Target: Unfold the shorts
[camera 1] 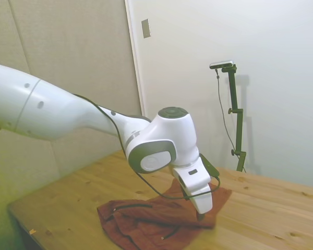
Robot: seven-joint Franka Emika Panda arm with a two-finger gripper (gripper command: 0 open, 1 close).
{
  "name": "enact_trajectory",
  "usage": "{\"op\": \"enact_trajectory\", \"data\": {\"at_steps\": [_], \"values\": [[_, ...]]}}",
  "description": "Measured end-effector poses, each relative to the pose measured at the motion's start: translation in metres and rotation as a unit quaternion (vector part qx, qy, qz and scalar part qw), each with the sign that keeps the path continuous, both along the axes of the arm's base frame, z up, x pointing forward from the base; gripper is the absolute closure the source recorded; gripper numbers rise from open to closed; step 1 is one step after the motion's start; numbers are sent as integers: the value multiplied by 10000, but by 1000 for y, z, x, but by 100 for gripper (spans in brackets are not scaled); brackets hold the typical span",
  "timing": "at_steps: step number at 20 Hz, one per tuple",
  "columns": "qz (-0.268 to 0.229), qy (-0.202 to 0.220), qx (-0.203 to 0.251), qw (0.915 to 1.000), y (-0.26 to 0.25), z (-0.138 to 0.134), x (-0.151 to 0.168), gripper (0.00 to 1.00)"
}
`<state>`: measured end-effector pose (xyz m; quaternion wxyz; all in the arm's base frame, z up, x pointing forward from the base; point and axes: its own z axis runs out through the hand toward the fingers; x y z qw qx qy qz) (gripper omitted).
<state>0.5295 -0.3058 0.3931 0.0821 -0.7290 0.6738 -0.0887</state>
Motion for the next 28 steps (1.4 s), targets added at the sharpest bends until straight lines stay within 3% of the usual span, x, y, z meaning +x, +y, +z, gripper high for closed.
{"op": "enact_trajectory", "data": {"at_steps": [6,14,28], "values": [[-182,293,164,9993,-29,-10,15,0],[90,401,306,9987,-10,-13,34,0],[112,924,601,9938,-5,-37,33,0]]}}
